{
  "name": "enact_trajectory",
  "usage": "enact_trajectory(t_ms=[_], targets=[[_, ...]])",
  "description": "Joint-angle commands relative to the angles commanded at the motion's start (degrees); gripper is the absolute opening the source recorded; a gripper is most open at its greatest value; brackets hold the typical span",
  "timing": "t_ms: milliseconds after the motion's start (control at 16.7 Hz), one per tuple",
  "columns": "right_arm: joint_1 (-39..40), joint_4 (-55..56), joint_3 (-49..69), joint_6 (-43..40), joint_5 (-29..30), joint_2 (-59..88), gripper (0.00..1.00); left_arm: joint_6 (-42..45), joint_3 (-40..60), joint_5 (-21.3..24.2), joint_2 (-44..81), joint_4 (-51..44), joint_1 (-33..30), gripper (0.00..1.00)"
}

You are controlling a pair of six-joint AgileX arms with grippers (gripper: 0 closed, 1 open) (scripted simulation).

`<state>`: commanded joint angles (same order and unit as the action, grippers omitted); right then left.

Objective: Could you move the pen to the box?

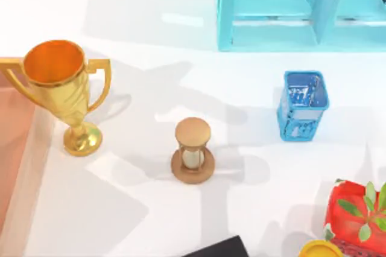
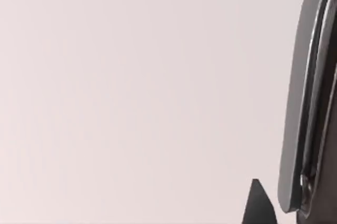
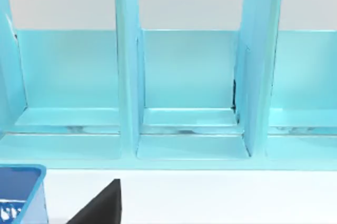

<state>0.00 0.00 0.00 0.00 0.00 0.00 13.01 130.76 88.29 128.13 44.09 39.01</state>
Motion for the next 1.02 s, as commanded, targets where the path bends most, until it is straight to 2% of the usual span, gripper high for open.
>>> enact_trajectory(t_ms=[660, 840, 1020], targets=[[0.0, 0.0, 0.0, 0.0, 0.0, 0.0, 1.0, 75.1, -29.09, -10.99, -7.07, -88.35, -4.04, 0.0], [0.0, 0.0, 0.0, 0.0, 0.0, 0.0, 1.0, 91.09, -36.48, -14.3, -9.24, -108.46, -4.2, 0.0], [0.0, 0.0, 0.0, 0.0, 0.0, 0.0, 1.0, 103.1, -42.81, -17.47, -11.31, -124.27, -4.02, 0.0]])
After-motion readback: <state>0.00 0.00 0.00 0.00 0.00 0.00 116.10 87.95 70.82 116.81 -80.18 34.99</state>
